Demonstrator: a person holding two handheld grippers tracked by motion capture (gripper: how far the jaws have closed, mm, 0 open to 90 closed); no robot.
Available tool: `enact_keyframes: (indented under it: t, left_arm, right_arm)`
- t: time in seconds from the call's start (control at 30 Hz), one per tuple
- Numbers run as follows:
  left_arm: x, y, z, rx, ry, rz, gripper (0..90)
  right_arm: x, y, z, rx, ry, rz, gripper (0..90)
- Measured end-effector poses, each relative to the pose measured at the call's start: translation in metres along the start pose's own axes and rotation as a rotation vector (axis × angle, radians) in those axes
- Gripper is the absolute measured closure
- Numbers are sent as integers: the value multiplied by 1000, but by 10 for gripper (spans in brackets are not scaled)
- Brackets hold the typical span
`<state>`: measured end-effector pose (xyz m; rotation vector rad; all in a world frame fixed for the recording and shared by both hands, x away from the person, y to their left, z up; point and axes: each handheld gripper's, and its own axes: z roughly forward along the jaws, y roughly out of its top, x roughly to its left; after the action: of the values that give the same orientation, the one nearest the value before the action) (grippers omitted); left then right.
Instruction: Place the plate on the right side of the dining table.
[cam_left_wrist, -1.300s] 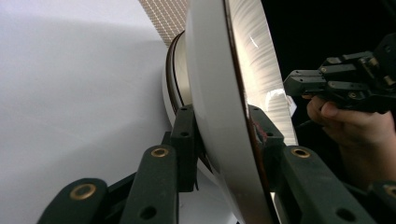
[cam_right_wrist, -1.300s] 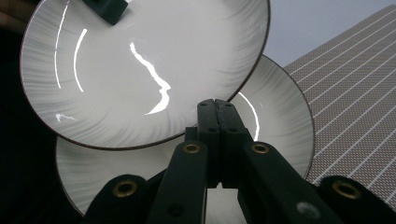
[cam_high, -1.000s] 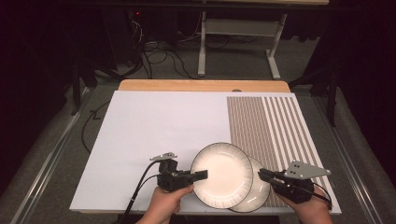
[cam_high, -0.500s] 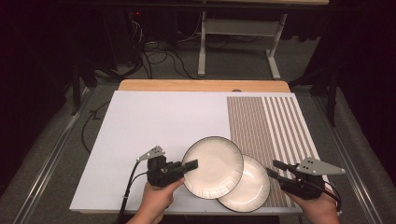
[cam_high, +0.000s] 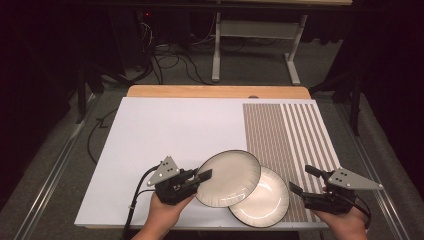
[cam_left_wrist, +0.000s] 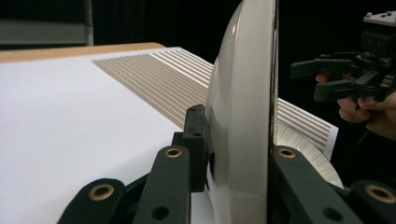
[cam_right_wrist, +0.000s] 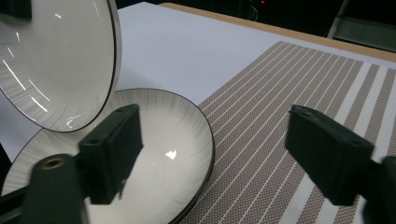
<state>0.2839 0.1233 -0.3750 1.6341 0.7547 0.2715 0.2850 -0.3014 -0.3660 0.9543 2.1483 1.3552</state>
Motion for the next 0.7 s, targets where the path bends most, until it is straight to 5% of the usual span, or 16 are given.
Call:
enact_keyframes:
  t: [0.13,0.3,0.7]
  left_arm:
    - [1,-1,0,-8,-3,20,769]
    - [2,-1,0,-6,-1,30,765]
    - [1,2,-3,25,1,72,762]
  right_arm:
    - [0,0,-1,-13,-17,1,10]
    - [0,1,-1,-34,-53,0,5]
    - [8,6,2,-42,-37,-8,6]
